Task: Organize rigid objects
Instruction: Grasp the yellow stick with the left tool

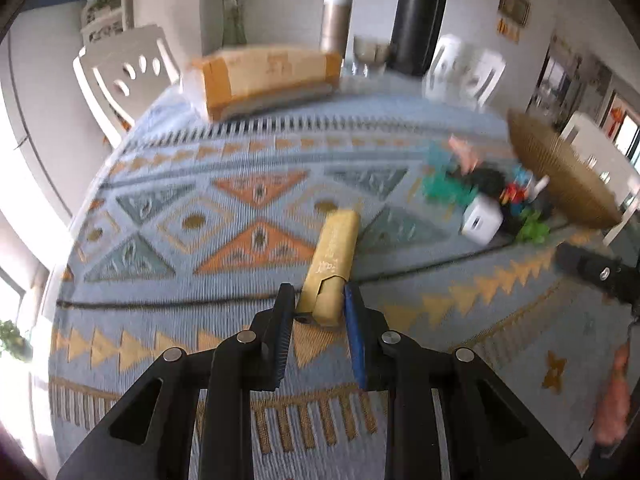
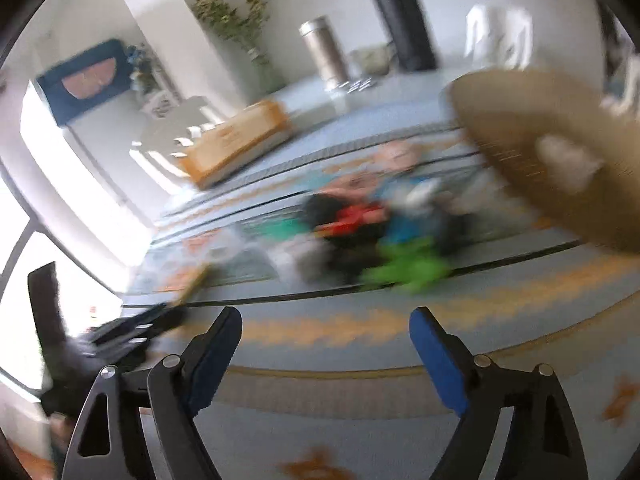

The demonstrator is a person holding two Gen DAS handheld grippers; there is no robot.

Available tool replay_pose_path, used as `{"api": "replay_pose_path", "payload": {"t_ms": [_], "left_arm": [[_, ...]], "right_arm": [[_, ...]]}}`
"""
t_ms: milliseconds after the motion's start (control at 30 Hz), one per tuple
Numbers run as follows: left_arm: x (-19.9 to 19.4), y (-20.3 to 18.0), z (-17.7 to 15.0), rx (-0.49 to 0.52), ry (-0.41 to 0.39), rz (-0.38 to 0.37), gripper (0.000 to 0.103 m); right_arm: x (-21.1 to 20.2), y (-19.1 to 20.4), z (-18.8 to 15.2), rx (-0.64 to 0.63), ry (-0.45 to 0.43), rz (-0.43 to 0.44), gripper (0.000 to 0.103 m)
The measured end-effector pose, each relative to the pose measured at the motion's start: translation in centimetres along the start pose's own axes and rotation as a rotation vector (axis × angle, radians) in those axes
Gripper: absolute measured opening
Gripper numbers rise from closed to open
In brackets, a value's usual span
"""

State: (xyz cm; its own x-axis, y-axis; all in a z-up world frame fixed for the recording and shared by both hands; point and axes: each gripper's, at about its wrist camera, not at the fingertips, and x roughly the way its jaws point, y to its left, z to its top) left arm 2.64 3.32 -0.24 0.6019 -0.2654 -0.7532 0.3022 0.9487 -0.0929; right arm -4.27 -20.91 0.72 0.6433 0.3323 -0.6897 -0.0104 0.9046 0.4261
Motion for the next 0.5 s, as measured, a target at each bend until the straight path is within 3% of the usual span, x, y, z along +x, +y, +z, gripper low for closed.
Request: {"api": "replay_pose_path", "payload": {"t_ms": [67, 133, 267, 367, 433, 500], "left_arm": [[0.3, 0.0, -0.3, 0.004, 0.018, 0.008, 0.022], [0.1, -0.4, -0.5, 0.02, 0.007, 0.033, 0.022], [-0.4, -0.6, -0.6, 0.032, -0.015, 0.03, 0.022], [-0.2, -0.2, -0.6, 0.018, -0.005, 0.017, 0.022], [-0.2, -0.1, -0.6, 0.012, -0.001, 0.01, 0.022], [-0.2, -0.2, -0.6, 0.018, 0.003, 0.014, 0.022]], "right_arm": [[1.1, 1.4, 0.7, 0.004, 0.036, -0.01, 0.086], [3.2, 2.8, 1.9, 0.013, 0.06, -0.098, 0.086], [6.0, 4.2, 3.2, -0.002, 0.039, -0.25, 0.086], [6.5, 4.4, 3.6, -0.014, 0.021, -0.295, 0.082], [6.5, 4.8, 3.6, -0.051, -0.006, -0.352, 0.063], [6.2, 4.7, 3.4, -0.09, -0.016, -0.363, 0.028]]}}
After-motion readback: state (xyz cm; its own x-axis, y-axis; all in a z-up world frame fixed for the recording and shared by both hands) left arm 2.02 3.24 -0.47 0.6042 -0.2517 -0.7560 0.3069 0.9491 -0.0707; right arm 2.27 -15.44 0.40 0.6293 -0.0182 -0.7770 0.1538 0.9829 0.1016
